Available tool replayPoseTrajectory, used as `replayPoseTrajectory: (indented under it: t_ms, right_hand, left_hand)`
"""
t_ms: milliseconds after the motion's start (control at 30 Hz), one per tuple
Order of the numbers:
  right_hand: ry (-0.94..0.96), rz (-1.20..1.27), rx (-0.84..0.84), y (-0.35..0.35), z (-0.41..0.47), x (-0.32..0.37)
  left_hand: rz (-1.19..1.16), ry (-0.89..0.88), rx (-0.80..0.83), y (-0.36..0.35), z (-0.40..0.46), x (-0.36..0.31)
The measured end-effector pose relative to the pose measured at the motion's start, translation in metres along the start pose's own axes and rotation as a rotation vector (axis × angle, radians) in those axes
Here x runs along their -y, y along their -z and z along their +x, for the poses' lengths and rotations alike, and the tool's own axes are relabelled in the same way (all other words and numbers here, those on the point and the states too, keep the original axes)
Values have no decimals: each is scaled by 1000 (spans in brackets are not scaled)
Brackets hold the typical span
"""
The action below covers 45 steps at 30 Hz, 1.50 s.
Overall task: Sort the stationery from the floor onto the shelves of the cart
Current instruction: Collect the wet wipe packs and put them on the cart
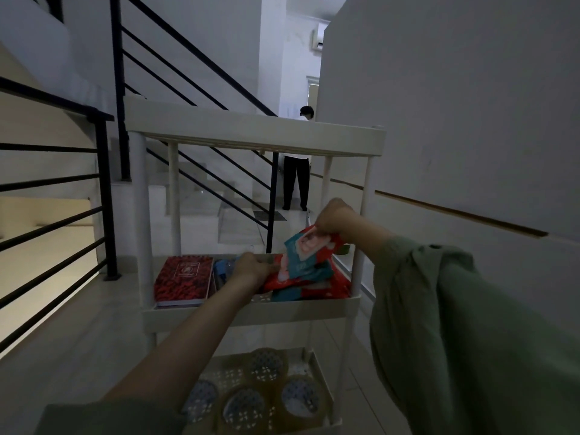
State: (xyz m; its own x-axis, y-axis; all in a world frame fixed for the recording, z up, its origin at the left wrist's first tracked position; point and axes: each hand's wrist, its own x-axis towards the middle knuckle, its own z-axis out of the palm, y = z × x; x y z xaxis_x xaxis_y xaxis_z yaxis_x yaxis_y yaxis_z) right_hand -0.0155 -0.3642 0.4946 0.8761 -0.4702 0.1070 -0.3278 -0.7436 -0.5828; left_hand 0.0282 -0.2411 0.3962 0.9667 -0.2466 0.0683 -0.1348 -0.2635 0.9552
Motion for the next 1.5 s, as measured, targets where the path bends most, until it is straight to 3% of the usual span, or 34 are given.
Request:
replayPoseTrajectory:
  t_ms: [100, 167, 300, 433, 600, 733, 867, 967, 1133, 1267, 1400, 1500]
  right_hand:
    - [-104, 422, 62, 6, -2, -4]
    - [-95, 461, 64, 1, -1, -7]
    - [24, -57, 109, -22, -2, -12]
    - [154, -555, -44, -34, -7, -12]
    - [383, -753, -212, -36, -17, -11]
    - [335, -783, -55, -40, -15, -15]
    - [365, -791, -73, -38, -18, -18]
    - [433, -761, -141, -39, -27, -19]
    - [636, -508, -292, -35, -68, -18]
    - [790, -340, -430, -51, -113, -38]
    - [864, -250, -440, -96, -160, -84]
    - [880, -276, -299, -140, -191, -131]
  left_hand:
    - [-39, -36, -54, -4, 0, 6]
    - [-37, -54, -90, -6, -2, 6]
    - [30, -109, -91, -10, -4, 2]
    - [-13, -91, -90, -9, -1, 4]
    - [133, -94, -141, -8, 1, 4]
    - [-21, -36, -184, -5, 14, 13]
    - [-162, 0, -187, 0, 15, 10]
    - [-57, -83, -137, -7, 5, 3]
    - [140, -379, -476, -12, -23, -4]
    - [7, -711, -562, -12, -58, 13]
    - [71, -974, -423, -25, -108, 80]
    - [153, -953, -179, -45, -154, 151]
